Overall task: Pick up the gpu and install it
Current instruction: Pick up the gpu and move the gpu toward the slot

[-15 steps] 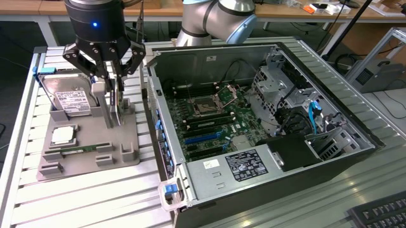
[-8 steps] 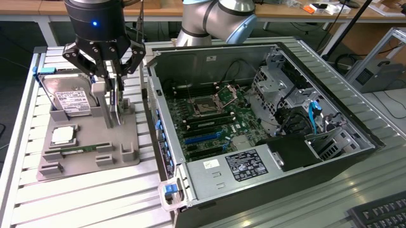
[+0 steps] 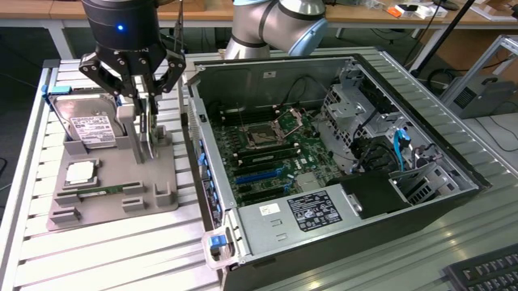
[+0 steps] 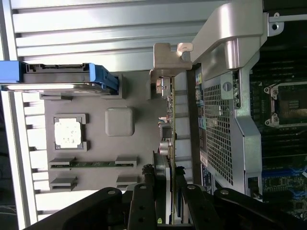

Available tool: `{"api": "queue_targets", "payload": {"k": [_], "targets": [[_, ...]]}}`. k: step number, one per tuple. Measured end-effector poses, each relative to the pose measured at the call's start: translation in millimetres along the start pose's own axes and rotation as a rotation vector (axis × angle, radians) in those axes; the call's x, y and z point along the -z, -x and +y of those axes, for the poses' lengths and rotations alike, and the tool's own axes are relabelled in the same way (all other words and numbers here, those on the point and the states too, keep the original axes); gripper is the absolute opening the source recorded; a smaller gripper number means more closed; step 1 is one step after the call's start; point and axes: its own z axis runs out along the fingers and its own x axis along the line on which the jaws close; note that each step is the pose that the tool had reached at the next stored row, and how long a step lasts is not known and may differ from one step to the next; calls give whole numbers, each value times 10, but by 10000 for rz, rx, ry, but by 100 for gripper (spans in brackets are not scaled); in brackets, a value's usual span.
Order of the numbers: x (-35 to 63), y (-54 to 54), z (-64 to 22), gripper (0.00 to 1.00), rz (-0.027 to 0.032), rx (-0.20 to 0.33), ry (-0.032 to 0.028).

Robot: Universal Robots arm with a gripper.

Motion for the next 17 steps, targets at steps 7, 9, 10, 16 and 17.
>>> {"api": "queue_targets", "payload": {"k": [7, 9, 10, 16, 17], "targets": [[14, 0, 0, 27, 0, 0, 1], [20, 1, 0, 27, 0, 0, 1], [22, 1, 0, 27, 0, 0, 0], [44, 1, 0, 27, 0, 0, 0], [46, 1, 0, 27, 0, 0, 0]]}}
